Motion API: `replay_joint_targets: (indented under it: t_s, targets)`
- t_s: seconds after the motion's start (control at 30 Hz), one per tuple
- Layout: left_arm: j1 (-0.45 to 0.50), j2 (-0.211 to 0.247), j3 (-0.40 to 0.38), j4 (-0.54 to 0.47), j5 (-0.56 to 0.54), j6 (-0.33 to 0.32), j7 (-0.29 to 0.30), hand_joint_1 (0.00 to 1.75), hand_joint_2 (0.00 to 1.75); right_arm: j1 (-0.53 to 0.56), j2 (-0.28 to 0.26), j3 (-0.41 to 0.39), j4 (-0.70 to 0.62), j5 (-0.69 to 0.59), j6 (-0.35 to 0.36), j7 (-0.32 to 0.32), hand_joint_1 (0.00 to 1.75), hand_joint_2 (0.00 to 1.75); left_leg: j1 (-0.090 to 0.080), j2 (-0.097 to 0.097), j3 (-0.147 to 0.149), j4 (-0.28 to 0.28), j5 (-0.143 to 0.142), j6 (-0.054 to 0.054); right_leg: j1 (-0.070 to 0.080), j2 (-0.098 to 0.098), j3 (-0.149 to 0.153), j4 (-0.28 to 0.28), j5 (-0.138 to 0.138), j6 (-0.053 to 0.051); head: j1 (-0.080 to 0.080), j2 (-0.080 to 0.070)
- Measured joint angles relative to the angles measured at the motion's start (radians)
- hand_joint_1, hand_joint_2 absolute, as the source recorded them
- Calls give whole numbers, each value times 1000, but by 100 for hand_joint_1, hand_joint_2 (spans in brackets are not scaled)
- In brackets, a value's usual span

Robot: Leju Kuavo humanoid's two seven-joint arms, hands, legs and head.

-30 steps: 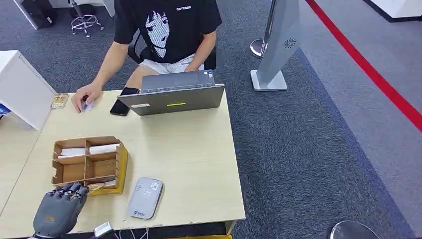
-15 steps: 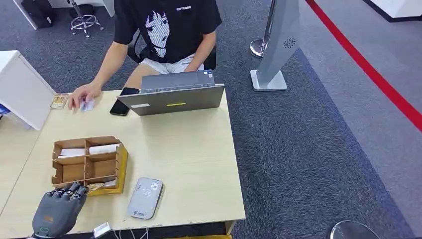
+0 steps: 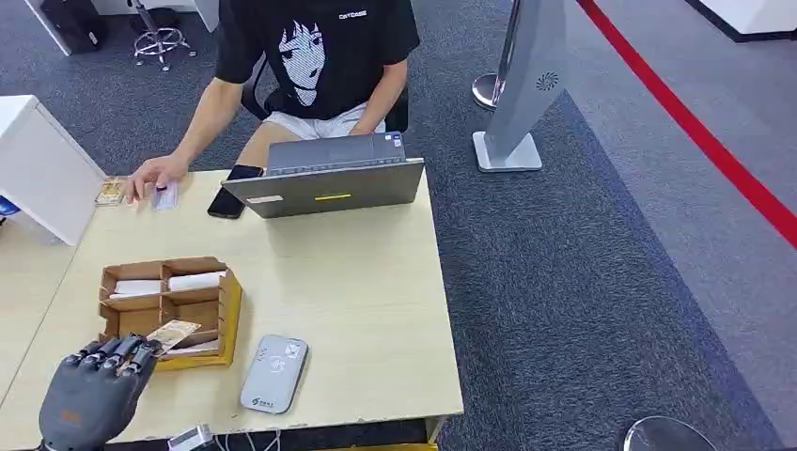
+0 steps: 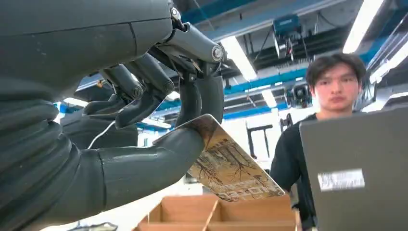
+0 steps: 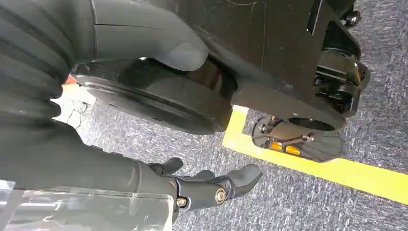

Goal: Pass the card to the sensor for recognition and then transmit it.

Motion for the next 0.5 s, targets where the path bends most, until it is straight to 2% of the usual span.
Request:
replay_joint_targets:
  t_s: [0.27, 0.43, 0.5]
  targets:
    - [0, 14, 8, -36, -24, -7, 16, 175, 175, -1, 1, -1, 0, 13, 4, 3, 0, 175, 0, 0, 0, 0, 0, 0, 0, 0, 0, 0, 0, 0, 0, 0]
    - [-89, 36, 46, -9, 1, -72, 26, 175, 175, -3, 1, -2, 0, 35, 8, 6, 0, 175, 1, -1, 1, 0, 1, -1, 0, -1, 0, 0, 0, 0, 0, 0]
    - [-159, 45, 61, 51, 5, -119, 38, 175, 175, -4, 1, -1, 0, 50, 16, 4, 0, 175, 1, -2, 0, 0, 2, -1, 1, -3, 1, 0, 1, 0, 0, 0]
